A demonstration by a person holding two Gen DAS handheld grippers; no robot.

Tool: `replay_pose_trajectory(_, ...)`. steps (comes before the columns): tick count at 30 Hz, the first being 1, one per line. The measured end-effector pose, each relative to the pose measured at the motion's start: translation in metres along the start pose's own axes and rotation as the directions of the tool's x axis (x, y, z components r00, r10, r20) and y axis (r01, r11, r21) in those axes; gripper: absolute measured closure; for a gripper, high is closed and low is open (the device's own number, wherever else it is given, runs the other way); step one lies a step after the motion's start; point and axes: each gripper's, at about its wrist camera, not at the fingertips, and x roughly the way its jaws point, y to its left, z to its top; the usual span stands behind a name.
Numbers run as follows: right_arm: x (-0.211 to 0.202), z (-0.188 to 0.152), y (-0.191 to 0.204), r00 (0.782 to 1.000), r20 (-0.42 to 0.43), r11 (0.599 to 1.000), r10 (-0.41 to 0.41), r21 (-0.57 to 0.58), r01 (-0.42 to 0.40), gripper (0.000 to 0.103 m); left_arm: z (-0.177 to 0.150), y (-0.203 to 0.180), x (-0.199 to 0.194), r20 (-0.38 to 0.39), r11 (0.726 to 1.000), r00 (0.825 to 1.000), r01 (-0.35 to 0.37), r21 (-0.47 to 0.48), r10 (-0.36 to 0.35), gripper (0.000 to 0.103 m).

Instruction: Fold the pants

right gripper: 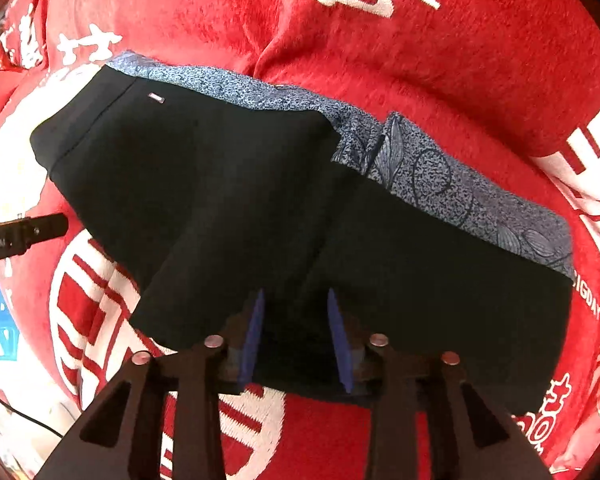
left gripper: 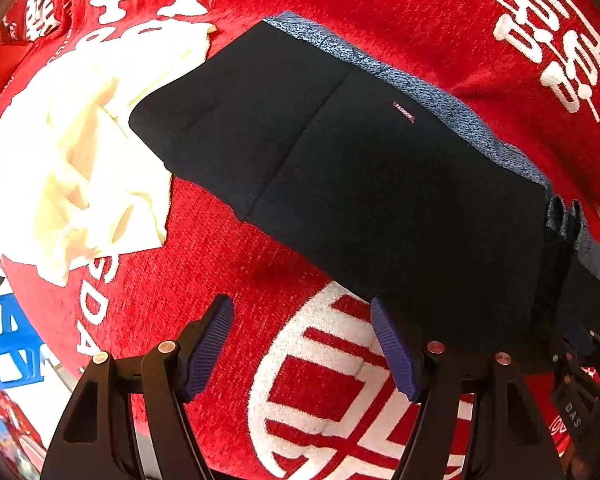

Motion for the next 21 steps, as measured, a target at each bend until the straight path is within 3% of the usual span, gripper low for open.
replay_pose_trajectory(7, 0.006, 0.000, 0.020, 0.996, -0.044, 0.993, -0.077, -0.092, 0.073, 0.052, 0.008, 0.007, 0.006, 0.003, 1.000, 1.000, -0.025, 0.004, 0.025, 0.031)
replay_pose_trajectory(21, 0.007, 0.007, 0.033, 0.985, -0.085, 0.982, -0.152, -0.122, 0.142, 0.047, 0.019, 0.023, 0.012, 0.009, 0.999, 0.999, 0.035, -0.029, -0.035, 0.031)
